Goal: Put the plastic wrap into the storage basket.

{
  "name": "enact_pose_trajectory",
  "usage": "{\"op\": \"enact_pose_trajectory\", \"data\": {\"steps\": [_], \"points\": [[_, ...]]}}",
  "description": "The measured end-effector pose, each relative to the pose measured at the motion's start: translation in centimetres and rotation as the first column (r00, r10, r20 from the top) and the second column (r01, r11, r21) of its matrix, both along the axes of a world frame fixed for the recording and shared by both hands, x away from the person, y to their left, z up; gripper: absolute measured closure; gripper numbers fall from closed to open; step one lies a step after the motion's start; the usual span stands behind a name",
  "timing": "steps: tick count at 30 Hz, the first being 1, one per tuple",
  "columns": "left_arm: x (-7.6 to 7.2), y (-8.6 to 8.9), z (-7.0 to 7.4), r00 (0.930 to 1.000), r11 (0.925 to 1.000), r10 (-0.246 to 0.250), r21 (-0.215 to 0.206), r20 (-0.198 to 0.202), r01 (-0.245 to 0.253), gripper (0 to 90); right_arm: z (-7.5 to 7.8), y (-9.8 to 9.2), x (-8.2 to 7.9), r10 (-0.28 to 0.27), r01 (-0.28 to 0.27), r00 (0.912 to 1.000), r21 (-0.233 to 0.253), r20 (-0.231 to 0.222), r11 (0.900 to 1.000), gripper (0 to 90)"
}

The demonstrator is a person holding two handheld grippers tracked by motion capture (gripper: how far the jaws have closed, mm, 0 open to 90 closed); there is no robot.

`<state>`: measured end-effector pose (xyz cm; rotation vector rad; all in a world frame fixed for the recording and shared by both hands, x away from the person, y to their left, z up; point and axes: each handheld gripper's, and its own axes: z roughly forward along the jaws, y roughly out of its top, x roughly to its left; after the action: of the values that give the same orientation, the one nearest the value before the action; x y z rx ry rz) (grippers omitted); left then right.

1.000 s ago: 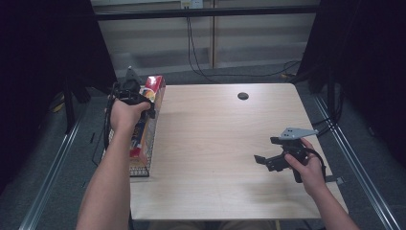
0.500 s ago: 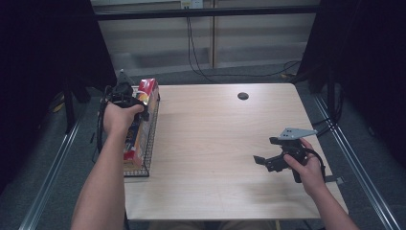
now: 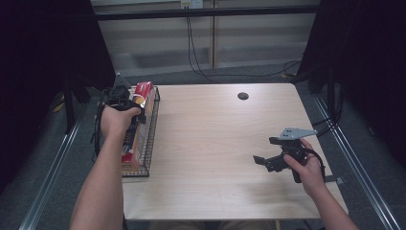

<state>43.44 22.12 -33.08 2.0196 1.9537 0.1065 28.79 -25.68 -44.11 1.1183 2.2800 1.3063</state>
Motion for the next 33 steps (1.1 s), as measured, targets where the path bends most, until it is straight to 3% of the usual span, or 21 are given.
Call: {"op": "enact_pose_trajectory", "data": {"steps": [15,16,20,30,33], "points": [[-0.3,0.7,-0.6,0.9998,0.9999,0.01,0.001,-0.015,-0.01,43.6,0.0,0.2,0.0,0.002,-0.002,1.0,-0.003,0.0,1.0,0.0],[-0.3,0.8,-0.6,0.9999,0.9999,0.002,0.016,-0.015,-0.002,43.7,0.0,0.2,0.0,0.002,-0.002,1.0,-0.003,0.0,1.0,0.0],[-0.4,0.8,-0.9,0.9998,0.9999,0.015,0.002,-0.015,-0.015,43.6,0.0,0.2,0.0,0.003,-0.003,1.0,-0.004,0.001,1.0,0.0],[-0.6,1.4,-1.7,0.9987,0.999,0.043,0.014,-0.027,-0.043,43.5,0.0,0.2,0.0,0.005,-0.005,1.0,0.002,-0.001,1.0,0.0],[-0.6,1.5,-1.9,0.9992,0.9993,0.027,0.028,-0.031,-0.026,43.5,-0.1,0.3,0.0,0.008,-0.008,1.0,0.001,-0.006,1.0,0.0]]}}
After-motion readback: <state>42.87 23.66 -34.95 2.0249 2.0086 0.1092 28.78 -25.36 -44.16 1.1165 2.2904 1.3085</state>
